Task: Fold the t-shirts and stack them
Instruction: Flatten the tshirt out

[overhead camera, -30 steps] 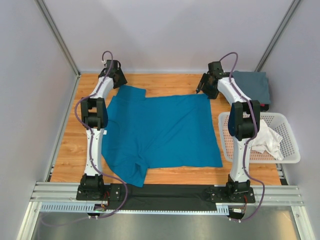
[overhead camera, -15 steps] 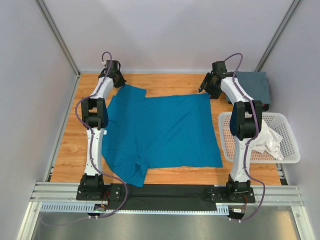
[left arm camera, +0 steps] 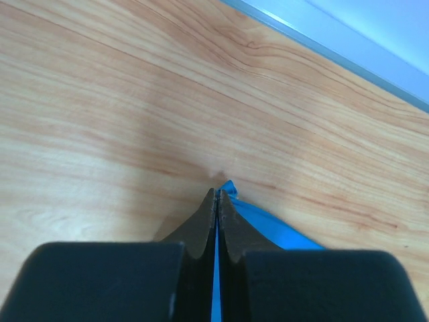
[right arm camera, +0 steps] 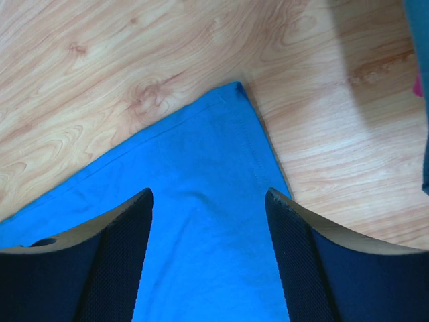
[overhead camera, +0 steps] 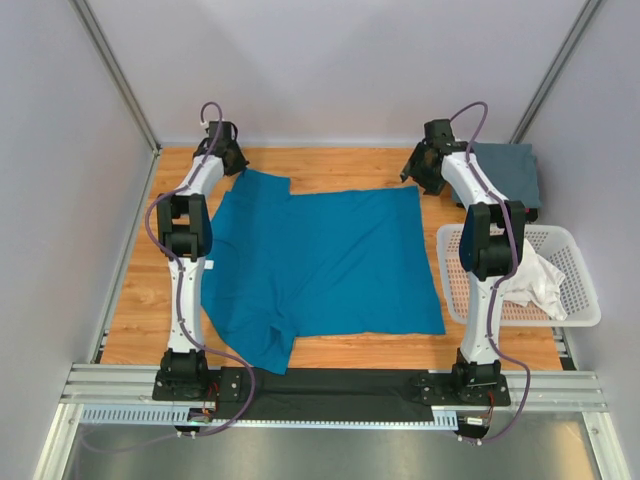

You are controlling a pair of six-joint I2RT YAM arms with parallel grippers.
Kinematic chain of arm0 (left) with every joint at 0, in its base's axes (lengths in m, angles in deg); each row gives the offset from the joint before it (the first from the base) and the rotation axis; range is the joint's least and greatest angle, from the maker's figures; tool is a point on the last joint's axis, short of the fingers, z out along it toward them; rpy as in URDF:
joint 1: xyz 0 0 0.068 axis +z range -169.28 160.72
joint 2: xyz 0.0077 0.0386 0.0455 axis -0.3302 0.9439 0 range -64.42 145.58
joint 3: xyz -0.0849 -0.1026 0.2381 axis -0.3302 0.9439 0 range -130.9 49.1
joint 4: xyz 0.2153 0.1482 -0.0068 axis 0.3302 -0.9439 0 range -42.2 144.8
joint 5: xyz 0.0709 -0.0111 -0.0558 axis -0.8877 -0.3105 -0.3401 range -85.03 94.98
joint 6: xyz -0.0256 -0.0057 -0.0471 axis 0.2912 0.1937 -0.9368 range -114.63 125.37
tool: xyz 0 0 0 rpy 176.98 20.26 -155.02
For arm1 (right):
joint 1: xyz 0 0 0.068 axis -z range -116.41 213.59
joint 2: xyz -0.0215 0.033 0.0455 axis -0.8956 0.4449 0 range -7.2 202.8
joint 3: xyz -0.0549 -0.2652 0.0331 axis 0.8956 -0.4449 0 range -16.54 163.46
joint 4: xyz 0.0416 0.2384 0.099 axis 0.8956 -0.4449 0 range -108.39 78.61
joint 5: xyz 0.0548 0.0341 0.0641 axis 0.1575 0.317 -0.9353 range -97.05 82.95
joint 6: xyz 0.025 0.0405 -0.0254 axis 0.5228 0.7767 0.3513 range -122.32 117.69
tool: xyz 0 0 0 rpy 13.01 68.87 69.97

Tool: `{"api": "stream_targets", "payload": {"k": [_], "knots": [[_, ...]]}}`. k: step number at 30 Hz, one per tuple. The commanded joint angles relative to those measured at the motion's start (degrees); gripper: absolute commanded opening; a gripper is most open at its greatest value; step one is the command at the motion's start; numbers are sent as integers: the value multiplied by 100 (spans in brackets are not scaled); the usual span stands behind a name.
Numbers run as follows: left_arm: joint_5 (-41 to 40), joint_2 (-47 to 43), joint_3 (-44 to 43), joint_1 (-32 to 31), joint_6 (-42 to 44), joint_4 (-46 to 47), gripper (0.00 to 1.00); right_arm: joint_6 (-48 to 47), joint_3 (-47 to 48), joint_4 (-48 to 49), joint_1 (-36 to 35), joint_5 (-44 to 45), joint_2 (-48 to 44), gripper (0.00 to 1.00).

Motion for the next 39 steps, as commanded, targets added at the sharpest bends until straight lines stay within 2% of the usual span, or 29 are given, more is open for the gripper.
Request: {"api": "stream_targets", "payload": {"k": [1,11,17,22,29,35,38,39], "knots": [[-306,-874,316,35,161,551,0,10,299,28,29,352,129,70],[-272,-1200,432,26,345,762,0,-289,764,-121,38,941,594,66],[-289,-1227,432,-44,521,771,0,-377,1160,89,38,766,1017,65],[-254,-1200,432,-53,521,762,0,-482,1152,669,38,546,1131,62],[-201,-1191,424,-53,600,753,0,-438,1442,644,38,493,1509,57],[-192,-1191,406,-53,635,745,0,-421,1468,696,38,493,1632,51],[-210,-1191,424,-53,644,744,0,-421,1495,723,29,475,1650,44],[-227,-1183,432,-53,653,744,0,-438,1495,766,29,467,1659,38]]}}
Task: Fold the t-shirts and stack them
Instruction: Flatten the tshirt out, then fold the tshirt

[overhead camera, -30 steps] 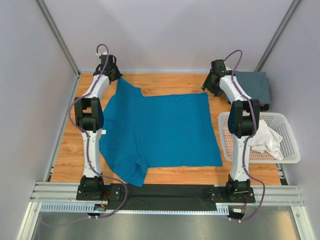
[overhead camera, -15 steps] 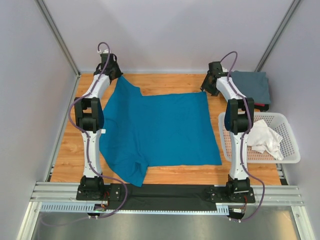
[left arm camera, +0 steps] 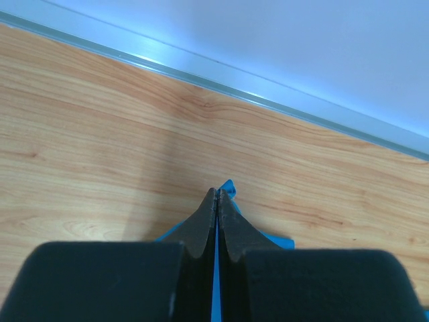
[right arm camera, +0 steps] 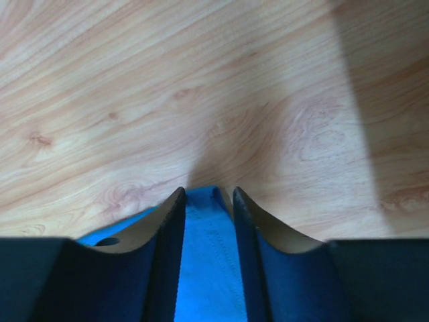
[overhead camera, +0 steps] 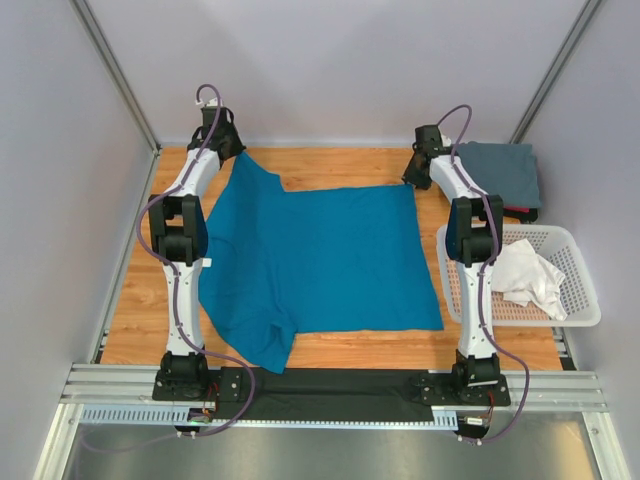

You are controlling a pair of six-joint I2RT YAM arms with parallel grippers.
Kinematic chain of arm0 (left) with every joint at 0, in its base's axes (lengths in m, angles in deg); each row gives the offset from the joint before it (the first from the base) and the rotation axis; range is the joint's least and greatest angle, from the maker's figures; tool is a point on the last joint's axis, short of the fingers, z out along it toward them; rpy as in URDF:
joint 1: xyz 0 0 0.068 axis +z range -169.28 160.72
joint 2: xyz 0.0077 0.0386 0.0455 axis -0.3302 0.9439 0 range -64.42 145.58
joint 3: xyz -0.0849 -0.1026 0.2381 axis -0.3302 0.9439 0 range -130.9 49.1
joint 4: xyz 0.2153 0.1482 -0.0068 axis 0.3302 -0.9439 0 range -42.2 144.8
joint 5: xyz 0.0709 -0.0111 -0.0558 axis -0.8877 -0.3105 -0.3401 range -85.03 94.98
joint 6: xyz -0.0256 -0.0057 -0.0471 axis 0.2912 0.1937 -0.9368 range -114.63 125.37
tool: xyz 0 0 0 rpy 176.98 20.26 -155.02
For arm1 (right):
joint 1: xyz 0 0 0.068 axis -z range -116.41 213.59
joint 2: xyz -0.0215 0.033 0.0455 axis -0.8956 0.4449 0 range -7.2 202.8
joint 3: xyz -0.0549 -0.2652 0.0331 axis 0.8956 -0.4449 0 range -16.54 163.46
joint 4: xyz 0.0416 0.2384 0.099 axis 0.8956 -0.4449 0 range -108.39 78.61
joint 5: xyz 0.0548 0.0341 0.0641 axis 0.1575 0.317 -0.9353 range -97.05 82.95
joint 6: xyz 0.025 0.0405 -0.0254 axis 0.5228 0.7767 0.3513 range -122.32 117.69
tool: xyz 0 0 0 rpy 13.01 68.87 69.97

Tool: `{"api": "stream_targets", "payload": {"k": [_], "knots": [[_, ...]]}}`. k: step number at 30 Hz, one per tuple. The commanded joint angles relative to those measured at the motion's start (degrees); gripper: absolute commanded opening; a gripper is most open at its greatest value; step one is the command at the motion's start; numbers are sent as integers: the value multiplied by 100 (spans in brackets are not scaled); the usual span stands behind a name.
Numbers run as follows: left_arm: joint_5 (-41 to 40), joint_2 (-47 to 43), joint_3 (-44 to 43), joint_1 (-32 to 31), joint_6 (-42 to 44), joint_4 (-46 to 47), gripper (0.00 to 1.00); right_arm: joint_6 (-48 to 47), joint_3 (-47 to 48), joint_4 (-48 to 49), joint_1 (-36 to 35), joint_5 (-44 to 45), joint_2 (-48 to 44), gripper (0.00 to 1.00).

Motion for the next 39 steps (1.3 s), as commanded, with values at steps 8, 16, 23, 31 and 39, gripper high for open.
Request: {"api": "stream_targets", "payload": {"k": [8,16,23,31,39], "knots": [[15,-433,92,2,115,145,0,-80,251,200,14,-144,134,8],[182,-460,-435,2,597,277,0,-177,128,622,23,-126,-86,0],[744,-363,-594,19,800,875,0,-203,224,1071,40,-170,-69,0],[1069,-811,-173,19,1257,875,0,-352,-39,1272,40,-118,-315,0],[1299,-1787,1251,19,1749,1367,0,-677,-855,1712,66,128,-903,0]]}}
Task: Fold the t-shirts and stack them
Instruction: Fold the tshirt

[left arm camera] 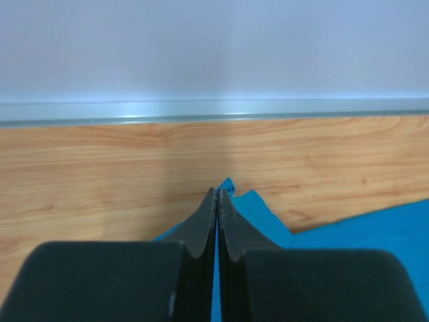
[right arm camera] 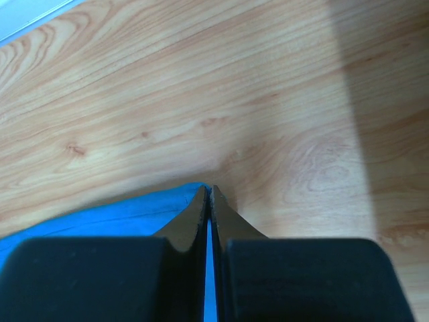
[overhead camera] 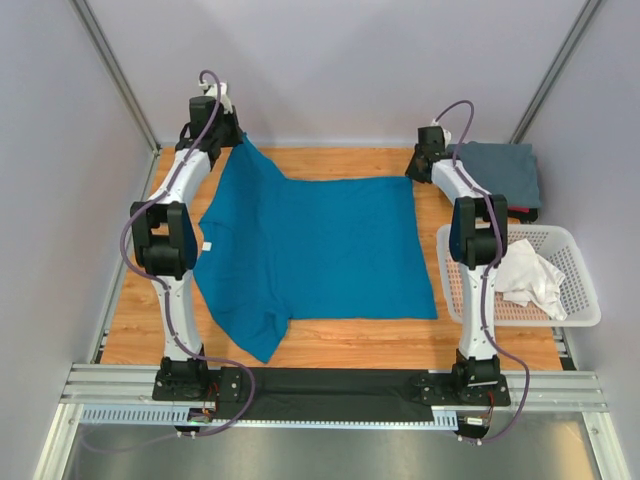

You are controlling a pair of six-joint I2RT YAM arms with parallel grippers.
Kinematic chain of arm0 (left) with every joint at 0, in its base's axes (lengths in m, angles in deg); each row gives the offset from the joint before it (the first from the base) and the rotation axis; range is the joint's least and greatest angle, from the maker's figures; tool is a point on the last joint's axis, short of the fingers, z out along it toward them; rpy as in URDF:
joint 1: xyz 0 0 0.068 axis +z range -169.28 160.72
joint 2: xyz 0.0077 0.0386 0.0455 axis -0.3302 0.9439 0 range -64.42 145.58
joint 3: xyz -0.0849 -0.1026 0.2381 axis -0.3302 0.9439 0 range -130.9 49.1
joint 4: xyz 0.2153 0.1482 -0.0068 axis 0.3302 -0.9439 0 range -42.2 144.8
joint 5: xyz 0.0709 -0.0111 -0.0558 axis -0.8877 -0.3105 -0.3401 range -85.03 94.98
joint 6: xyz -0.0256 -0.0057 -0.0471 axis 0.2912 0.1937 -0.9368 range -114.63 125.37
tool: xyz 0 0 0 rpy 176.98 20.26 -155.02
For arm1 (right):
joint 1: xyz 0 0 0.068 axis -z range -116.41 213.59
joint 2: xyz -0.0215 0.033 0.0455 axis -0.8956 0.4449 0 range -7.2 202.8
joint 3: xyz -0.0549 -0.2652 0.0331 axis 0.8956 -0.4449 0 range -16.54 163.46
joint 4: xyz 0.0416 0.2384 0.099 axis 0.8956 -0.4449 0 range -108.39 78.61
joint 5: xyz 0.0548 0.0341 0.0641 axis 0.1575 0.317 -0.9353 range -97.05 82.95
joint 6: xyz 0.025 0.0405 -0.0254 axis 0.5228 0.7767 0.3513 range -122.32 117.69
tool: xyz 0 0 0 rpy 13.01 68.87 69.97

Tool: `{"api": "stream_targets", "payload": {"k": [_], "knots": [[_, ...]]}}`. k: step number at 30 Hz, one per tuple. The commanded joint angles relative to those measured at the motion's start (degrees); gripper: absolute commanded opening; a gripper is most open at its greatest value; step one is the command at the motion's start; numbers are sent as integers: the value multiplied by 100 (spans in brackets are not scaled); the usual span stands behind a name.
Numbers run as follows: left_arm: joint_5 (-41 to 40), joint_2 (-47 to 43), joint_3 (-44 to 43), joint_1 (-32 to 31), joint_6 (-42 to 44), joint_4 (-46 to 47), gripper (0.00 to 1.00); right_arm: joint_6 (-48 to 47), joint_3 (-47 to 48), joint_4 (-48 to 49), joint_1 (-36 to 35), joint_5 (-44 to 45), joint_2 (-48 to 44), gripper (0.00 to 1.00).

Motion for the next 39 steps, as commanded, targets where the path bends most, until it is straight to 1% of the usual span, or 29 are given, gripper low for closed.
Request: {"api": "stream_targets", "payload": {"k": [1,6,11,18,27,33,39], "knots": [[127,-646,273,19,584,587,0,-280,-218,475,62,244,-624,0],[241,-892,686,19,647,692,0,-359,-543,676,106,113,-878,1],[268,-1269,1327,19,568,1121,0,-377,-1201,1151,115,51,-1256,1],[268,-1771,2144,19,761,1343,0,-456,-1589,1213,115,113,-1468,0],[364,-2237,2778,19,779,1518,0,-456,-2178,1389,115,139,-1854,0],[408,-2588,3462,19,831,1756,0,-473,-2521,1424,115,148,-2039,0],[452,-2905,3964,19,840,1844,0,-517,-2890,1512,115,95,-2259,0]]}}
